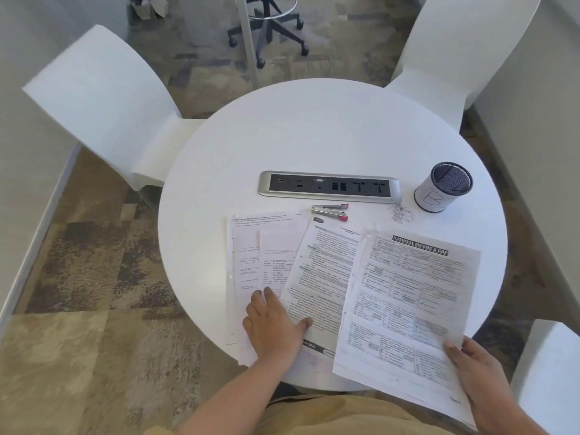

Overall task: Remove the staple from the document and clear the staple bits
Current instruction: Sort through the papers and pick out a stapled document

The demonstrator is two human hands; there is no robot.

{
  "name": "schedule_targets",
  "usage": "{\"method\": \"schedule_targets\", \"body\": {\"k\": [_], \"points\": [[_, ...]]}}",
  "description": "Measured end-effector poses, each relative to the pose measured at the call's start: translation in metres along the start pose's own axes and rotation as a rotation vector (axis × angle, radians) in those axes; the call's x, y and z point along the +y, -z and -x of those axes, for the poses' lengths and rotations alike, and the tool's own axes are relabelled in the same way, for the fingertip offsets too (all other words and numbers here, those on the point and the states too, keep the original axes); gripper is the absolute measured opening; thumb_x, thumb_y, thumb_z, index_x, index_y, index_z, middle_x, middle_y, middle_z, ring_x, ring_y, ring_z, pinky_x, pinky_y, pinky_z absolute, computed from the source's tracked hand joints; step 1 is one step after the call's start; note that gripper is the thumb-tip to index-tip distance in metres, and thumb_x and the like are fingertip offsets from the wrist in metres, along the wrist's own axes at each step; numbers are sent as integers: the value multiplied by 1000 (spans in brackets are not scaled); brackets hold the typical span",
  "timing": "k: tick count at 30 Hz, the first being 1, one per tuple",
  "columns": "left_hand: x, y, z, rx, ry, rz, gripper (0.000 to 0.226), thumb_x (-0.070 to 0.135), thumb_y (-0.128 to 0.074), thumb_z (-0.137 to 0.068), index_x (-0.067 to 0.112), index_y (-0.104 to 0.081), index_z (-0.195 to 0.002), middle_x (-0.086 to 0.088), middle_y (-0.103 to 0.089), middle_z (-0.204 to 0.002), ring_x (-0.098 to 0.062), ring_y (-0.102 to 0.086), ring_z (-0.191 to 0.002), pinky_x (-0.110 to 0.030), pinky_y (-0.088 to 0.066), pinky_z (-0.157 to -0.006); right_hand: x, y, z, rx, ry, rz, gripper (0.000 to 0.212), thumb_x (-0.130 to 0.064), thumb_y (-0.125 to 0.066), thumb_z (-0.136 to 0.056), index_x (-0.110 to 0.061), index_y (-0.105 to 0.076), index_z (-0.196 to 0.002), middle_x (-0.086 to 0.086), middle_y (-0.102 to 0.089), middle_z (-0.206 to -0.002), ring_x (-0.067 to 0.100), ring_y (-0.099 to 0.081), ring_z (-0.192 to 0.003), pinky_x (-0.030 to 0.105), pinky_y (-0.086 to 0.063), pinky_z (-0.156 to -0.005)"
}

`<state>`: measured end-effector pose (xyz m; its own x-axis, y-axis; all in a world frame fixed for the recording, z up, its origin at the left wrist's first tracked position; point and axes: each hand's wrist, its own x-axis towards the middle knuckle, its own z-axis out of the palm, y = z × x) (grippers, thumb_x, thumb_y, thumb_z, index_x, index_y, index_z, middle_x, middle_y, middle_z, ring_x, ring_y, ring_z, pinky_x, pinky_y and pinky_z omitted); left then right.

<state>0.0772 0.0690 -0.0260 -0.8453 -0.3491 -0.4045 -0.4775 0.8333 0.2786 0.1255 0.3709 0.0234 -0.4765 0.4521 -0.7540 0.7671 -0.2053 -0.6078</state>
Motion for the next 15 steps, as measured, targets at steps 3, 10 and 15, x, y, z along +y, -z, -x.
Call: {"method": "schedule_targets", "body": {"k": [3,10,15], "points": [[5,-2,-2,15,-60,-10,107,73,-63,-76,14,-19,-153,-9,-26,-156,-27,-30,-140,-42,-30,-113,-1,0,1,-12,-2,-23,15,-13,-61,-94,-14,-70,-107,15,-76,-100,43,-72,-91,67,-51,-86],[26,1,-2,-63,11,-58,113,65,-80,-63,10,-26,-146,-7,-40,-141,-25,-41,-128,-40,-35,-104,-6,0,7,11,65,-76,17,-17,-54,-99,-19,-70,-101,11,-78,-95,38,-73,-88,61,-51,-90],[29,5,-9,-135,127,106,94,53,-92,-54,16,-40,-123,-3,-50,-124,-23,-52,-116,-38,-44,-97,-8,3,12,-4,103,-73,17,-17,-54,-99,-21,-70,-100,8,-78,-93,33,-75,-81,53,-58,-80]]}}
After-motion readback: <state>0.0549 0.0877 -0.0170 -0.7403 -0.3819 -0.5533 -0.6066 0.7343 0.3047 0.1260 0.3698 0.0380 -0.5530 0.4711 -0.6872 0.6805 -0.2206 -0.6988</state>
